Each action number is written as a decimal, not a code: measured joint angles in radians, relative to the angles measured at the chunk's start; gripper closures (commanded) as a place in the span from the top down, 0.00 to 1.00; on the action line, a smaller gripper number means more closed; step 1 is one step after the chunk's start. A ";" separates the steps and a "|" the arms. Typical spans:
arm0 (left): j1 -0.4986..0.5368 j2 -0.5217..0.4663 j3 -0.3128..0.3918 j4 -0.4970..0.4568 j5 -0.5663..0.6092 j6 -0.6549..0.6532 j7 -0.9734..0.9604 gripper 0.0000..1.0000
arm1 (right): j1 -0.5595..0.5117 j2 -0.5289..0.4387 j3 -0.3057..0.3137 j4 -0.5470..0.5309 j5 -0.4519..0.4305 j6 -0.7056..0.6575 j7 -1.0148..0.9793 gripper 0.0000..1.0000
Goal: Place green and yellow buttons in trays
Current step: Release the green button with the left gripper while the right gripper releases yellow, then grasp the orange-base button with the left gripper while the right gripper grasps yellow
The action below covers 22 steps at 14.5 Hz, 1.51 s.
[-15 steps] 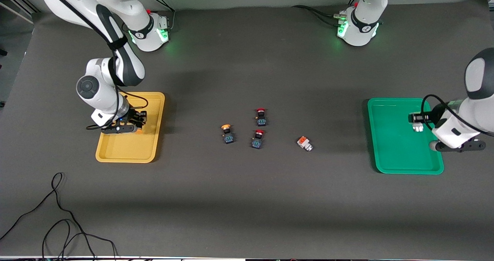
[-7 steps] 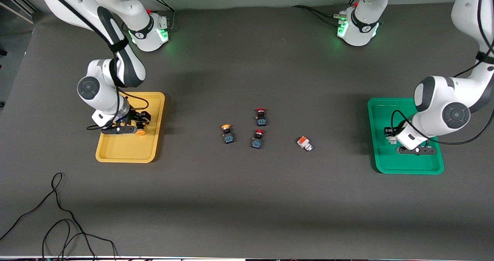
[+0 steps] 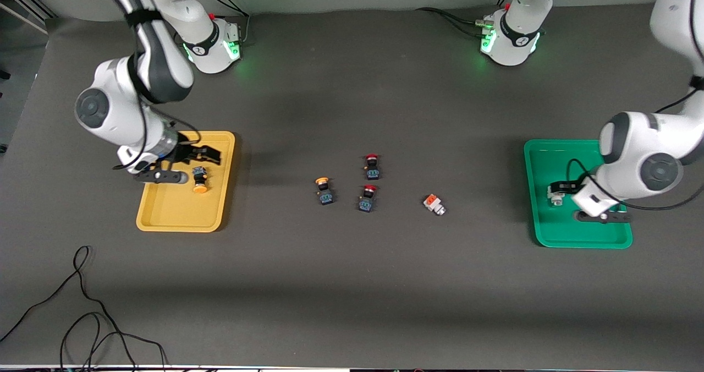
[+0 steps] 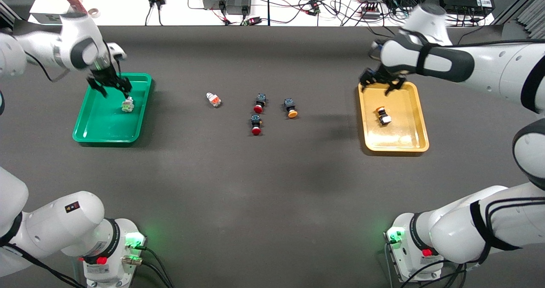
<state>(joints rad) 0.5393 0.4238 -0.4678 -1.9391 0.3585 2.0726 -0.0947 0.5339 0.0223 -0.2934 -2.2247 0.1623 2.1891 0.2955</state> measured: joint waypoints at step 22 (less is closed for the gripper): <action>-0.561 0.164 -0.074 0.263 -0.123 0.018 -1.260 1.00 | 0.388 0.678 0.015 0.419 0.235 0.326 0.362 0.00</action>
<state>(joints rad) -0.0214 0.5878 -0.5418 -1.6759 0.2357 2.0908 -1.3548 0.9219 0.6999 -0.2780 -1.8059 0.3972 2.5147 0.6577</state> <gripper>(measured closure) 0.000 0.084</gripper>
